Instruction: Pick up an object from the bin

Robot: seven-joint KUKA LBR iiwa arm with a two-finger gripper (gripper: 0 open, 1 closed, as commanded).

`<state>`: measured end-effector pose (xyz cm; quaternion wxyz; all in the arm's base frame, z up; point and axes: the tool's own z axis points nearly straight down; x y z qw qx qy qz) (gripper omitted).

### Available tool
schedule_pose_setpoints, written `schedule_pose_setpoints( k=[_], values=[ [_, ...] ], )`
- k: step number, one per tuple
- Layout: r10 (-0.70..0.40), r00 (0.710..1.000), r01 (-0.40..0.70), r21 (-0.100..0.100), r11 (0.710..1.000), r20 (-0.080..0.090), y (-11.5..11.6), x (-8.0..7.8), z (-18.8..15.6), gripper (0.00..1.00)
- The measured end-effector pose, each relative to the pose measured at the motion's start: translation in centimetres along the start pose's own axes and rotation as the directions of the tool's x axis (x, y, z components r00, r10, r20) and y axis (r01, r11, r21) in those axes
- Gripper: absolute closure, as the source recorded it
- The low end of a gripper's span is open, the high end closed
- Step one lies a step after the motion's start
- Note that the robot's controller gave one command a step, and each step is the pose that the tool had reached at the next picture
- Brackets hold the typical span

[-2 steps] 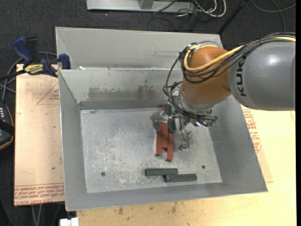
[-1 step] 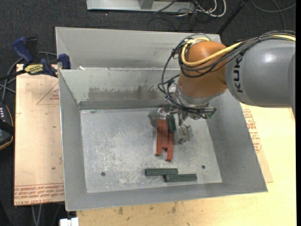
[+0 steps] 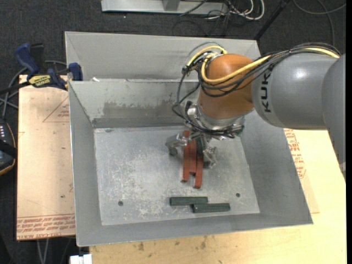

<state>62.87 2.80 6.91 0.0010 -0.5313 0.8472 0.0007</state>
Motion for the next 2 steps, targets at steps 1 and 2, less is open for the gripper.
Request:
schedule_pose_setpoints(
  k=[1,2],
  values=[
    [0.005,1.000,-0.005,0.000,1.000,0.001,-0.02,-0.10,-0.03,0.00],
    [0.005,1.000,-0.005,0.001,1.000,0.002,-0.06,-0.10,-0.10,1.00]
  ],
)
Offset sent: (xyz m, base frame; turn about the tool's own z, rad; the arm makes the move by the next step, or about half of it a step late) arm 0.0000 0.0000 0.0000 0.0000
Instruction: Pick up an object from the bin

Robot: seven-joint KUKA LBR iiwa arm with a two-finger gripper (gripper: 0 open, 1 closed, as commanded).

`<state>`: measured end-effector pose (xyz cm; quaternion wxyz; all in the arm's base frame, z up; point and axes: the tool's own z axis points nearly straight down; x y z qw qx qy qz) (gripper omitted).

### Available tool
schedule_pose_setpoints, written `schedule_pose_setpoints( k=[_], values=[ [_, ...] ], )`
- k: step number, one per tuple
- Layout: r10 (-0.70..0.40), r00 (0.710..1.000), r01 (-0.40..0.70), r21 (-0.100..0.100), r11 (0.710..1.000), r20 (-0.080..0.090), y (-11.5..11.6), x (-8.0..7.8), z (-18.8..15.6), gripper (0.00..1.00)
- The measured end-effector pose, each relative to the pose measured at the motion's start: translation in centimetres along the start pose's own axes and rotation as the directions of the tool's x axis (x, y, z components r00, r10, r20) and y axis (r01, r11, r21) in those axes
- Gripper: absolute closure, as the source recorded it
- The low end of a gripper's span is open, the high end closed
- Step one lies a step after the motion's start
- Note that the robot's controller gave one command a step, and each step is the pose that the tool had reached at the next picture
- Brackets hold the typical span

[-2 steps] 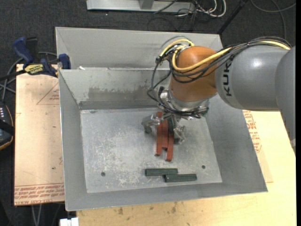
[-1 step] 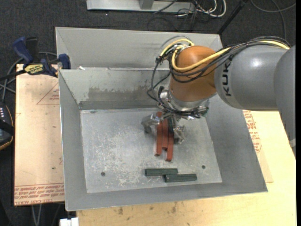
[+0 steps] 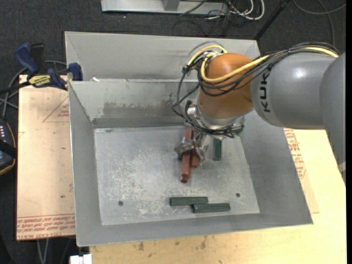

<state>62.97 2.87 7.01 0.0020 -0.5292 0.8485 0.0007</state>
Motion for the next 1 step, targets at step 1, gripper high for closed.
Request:
schedule_pose_setpoints(
  k=[1],
  values=[
    [0.002,1.000,-0.002,0.002,1.000,0.001,-0.02,-0.16,-2.56,1.00]
  ],
)
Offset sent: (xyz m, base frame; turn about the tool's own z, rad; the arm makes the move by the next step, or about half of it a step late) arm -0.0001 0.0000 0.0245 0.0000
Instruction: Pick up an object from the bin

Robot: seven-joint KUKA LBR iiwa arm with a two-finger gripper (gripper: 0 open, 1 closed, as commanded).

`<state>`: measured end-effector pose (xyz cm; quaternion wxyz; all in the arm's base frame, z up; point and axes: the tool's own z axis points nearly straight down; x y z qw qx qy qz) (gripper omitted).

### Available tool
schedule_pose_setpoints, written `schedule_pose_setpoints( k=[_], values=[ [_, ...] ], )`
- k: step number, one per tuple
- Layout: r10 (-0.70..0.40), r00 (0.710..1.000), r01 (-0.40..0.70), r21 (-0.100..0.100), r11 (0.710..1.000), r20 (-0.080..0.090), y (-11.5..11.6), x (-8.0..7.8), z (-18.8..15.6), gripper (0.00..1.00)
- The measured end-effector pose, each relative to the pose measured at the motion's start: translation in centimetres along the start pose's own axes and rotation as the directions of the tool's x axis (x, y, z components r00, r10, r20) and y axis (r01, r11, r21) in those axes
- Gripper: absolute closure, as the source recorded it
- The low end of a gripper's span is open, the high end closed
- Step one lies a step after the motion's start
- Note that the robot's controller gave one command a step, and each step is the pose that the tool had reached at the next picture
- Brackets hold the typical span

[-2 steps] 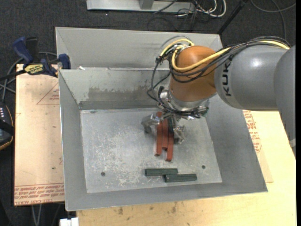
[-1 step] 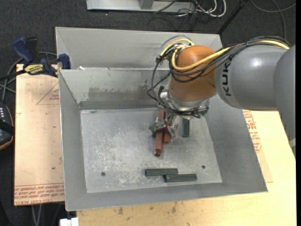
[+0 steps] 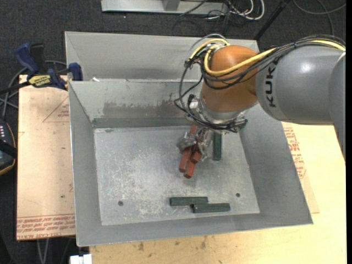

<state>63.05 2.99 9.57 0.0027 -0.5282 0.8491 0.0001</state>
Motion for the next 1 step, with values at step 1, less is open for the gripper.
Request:
schedule_pose_setpoints(
  k=[1],
  values=[
    [0.004,1.000,-0.004,0.004,1.000,0.001,-0.15,-0.22,-7.05,1.00]
  ],
)
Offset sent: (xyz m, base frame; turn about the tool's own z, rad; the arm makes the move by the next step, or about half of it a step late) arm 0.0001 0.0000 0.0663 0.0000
